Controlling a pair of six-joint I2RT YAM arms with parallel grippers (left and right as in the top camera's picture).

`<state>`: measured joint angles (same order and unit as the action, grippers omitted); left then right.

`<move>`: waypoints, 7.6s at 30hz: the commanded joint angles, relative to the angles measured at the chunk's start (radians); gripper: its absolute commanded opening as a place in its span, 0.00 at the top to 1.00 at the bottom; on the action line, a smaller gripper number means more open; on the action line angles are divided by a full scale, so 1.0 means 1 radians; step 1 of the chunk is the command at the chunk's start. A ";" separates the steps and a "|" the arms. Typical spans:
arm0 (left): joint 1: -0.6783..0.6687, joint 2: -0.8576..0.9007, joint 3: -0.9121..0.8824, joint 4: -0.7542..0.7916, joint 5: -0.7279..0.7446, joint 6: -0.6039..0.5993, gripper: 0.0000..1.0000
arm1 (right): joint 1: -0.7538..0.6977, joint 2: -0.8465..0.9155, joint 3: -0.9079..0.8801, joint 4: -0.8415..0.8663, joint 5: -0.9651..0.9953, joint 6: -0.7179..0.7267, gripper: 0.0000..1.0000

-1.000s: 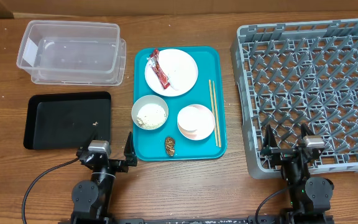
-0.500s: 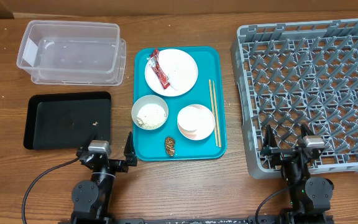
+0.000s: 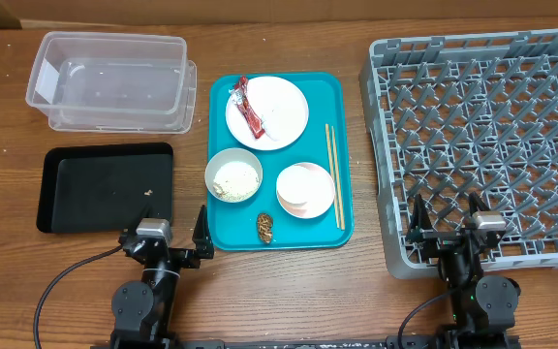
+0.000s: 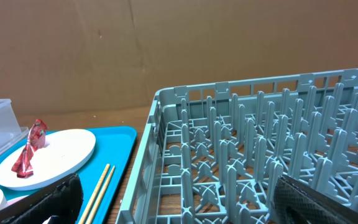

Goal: Sort waste into correct bins and load items into the dishwasher

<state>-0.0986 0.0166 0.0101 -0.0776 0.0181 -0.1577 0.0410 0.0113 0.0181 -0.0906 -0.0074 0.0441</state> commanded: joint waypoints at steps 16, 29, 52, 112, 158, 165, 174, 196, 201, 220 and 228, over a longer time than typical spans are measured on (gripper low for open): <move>-0.004 0.355 0.301 -0.114 -0.010 -0.074 0.00 | 0.006 -0.004 0.006 -0.003 0.006 0.148 0.00; -0.004 0.945 0.915 -0.501 0.027 -0.043 0.00 | 0.005 0.190 0.303 -0.197 0.007 0.146 0.00; -0.018 1.237 1.204 -0.615 0.161 -0.053 0.00 | 0.003 0.996 1.058 -0.983 0.002 0.139 0.00; -0.149 1.971 1.488 -0.163 -0.014 -0.144 0.96 | 0.003 1.023 1.057 -1.019 0.032 0.132 0.00; -0.158 1.919 1.558 -0.259 0.084 0.057 0.32 | 0.003 1.023 1.057 -1.035 0.032 0.132 0.00; -0.250 2.041 1.558 -0.287 0.076 0.038 0.31 | 0.003 1.023 1.057 -1.035 0.032 0.132 0.00; -0.256 2.155 1.558 -0.310 0.080 0.038 0.33 | 0.003 1.023 1.057 -1.037 0.032 0.132 0.00; -0.098 1.886 1.698 -0.428 0.008 0.038 0.96 | 0.003 1.023 1.057 -1.038 0.032 0.132 0.00; 0.021 1.824 1.698 -0.474 -0.097 0.039 0.96 | 0.003 1.023 1.057 -1.038 0.032 0.132 0.00; 0.178 1.998 1.694 -0.531 -0.100 0.039 0.64 | 0.003 1.023 1.057 -1.042 0.032 0.132 0.00; 0.174 1.935 1.710 -0.538 -0.075 0.048 0.47 | 0.003 1.023 1.057 -1.042 0.032 0.132 0.00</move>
<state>0.0803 2.0151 1.7008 -0.6106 -0.0723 -0.1230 0.0410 1.0428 1.0492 -1.1370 0.0154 0.1825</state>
